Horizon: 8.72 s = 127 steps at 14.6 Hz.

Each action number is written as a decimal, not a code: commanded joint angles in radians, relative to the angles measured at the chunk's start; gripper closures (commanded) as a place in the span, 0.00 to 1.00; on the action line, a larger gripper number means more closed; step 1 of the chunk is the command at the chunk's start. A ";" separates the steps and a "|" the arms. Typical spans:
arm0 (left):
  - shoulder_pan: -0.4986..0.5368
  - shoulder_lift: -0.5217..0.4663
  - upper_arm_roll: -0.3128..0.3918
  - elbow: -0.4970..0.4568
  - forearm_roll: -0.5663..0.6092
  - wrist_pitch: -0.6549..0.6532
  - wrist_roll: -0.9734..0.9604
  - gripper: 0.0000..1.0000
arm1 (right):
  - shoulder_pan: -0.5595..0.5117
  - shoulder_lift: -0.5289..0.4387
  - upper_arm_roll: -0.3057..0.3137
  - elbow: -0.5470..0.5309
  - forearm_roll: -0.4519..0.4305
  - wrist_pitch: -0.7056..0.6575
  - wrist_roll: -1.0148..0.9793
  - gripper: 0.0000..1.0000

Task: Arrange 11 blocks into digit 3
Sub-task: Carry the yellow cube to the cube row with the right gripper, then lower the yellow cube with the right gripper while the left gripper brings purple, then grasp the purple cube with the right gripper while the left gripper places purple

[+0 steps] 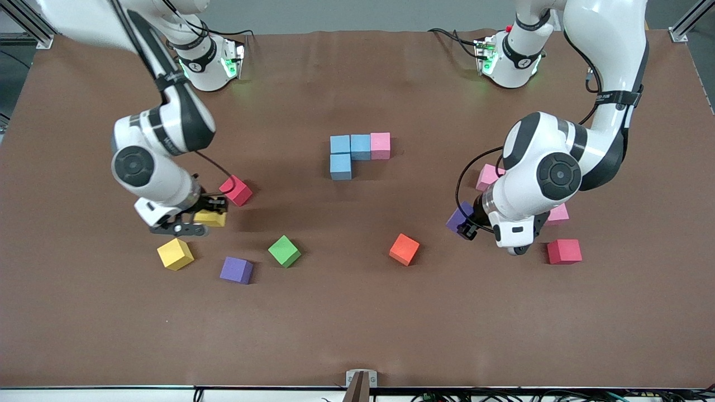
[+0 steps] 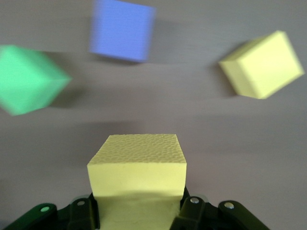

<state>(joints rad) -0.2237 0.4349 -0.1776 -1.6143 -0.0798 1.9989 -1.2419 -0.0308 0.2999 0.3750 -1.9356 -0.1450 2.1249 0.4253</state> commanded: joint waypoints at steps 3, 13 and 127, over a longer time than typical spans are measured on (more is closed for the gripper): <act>-0.005 -0.015 0.003 -0.007 -0.014 -0.011 -0.013 0.96 | 0.193 0.070 0.019 0.107 0.050 -0.011 0.030 0.99; -0.003 -0.013 0.003 -0.004 -0.023 -0.009 -0.014 0.96 | 0.430 0.343 0.002 0.288 -0.056 0.116 0.351 1.00; -0.379 0.239 -0.086 -0.128 0.087 0.474 -1.160 0.00 | 0.072 0.427 0.103 0.468 -0.289 0.035 0.184 1.00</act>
<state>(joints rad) -0.5986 0.6678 -0.2651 -1.7599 -0.0132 2.4733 -2.3867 0.0531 0.7750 0.4411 -1.4509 -0.4274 2.2219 0.6105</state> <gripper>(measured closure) 0.093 0.441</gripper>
